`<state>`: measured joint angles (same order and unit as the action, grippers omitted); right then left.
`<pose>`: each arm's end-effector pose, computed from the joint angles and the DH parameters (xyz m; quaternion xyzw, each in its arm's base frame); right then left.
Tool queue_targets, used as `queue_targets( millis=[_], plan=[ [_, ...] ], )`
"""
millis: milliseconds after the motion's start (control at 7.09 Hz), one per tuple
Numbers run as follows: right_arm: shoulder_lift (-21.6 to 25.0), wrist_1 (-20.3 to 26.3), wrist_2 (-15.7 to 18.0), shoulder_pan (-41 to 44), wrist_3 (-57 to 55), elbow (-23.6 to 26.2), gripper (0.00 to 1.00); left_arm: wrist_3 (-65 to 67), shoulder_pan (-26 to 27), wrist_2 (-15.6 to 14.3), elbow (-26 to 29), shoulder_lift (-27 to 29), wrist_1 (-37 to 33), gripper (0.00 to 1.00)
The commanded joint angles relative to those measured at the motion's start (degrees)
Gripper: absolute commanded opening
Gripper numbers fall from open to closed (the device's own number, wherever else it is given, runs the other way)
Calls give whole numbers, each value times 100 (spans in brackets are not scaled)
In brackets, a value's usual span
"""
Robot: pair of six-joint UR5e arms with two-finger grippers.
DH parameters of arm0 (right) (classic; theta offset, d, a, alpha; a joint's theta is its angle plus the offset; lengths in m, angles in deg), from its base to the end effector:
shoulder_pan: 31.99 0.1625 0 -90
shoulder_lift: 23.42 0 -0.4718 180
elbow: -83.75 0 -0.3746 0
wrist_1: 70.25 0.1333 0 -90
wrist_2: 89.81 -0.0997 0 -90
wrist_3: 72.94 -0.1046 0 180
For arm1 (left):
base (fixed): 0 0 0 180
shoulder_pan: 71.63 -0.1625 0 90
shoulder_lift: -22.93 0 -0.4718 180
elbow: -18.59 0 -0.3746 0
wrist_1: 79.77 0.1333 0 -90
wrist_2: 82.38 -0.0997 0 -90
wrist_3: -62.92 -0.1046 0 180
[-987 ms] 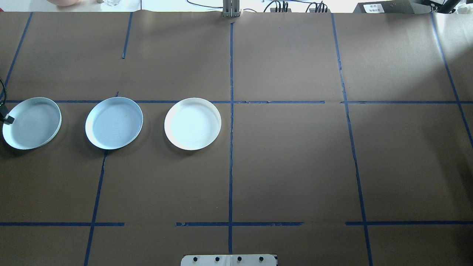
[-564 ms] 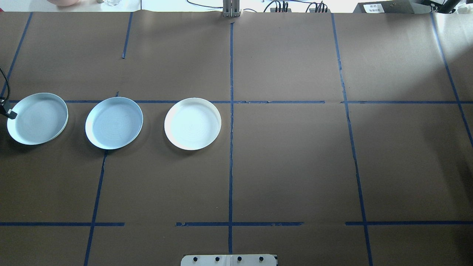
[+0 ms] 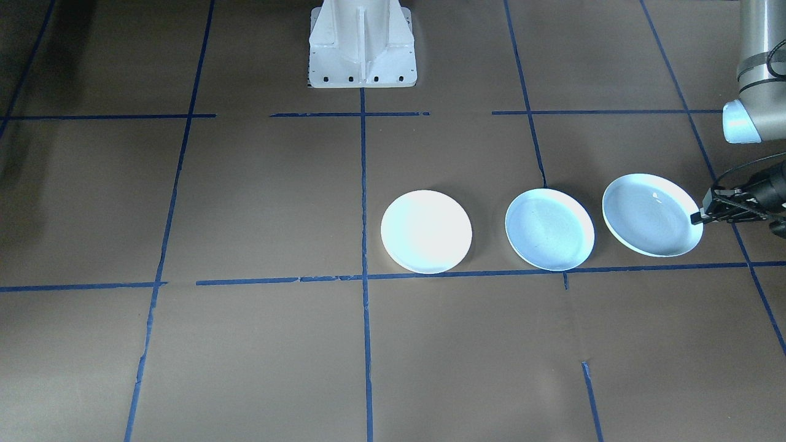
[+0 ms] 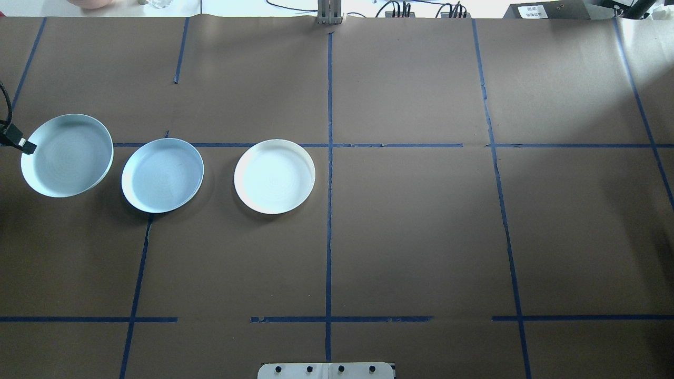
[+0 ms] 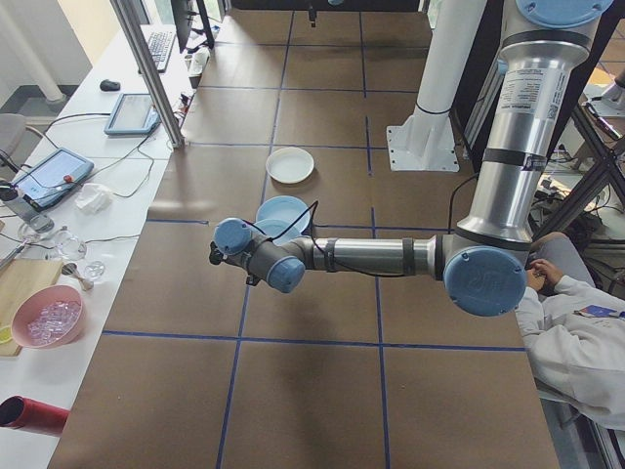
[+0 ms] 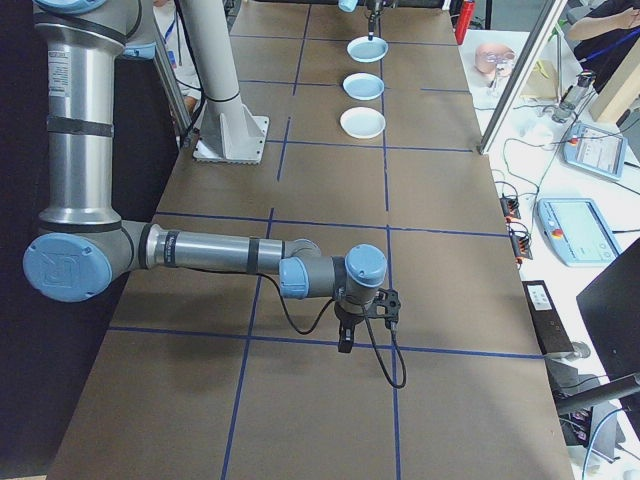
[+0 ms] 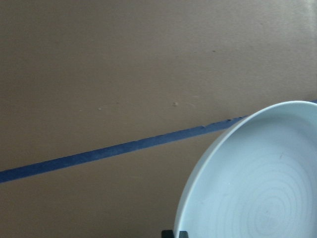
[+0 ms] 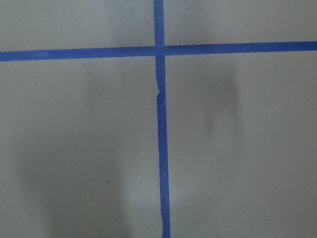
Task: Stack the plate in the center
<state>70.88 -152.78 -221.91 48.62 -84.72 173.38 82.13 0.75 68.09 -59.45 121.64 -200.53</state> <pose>-0.0097 -0.4457 0.7361 -0.0435 -0.3572 0.0107 0.9330 0.1285 -0.5443 0.6498 0.0404 0.5290 0.1081 0.8408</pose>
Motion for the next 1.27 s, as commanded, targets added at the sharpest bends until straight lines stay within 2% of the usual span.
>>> queue_targets(
  millis=[0,282,564,705,1128],
  plan=[
    [0,0,0,-1,0,2,100,683,-48,429,-350,-72,-35,0],
    [0,0,0,-1,0,2,100,1328,-136,623,-449,-55,-158,0],
    [0,0,0,-1,0,2,100,1471,-538,580,-484,42,-219,0],
    [0,0,0,-1,0,2,100,1489,-575,563,-484,42,-237,0],
    [0,0,0,-1,0,2,100,1917,-821,125,-361,340,-281,0]
  ],
)
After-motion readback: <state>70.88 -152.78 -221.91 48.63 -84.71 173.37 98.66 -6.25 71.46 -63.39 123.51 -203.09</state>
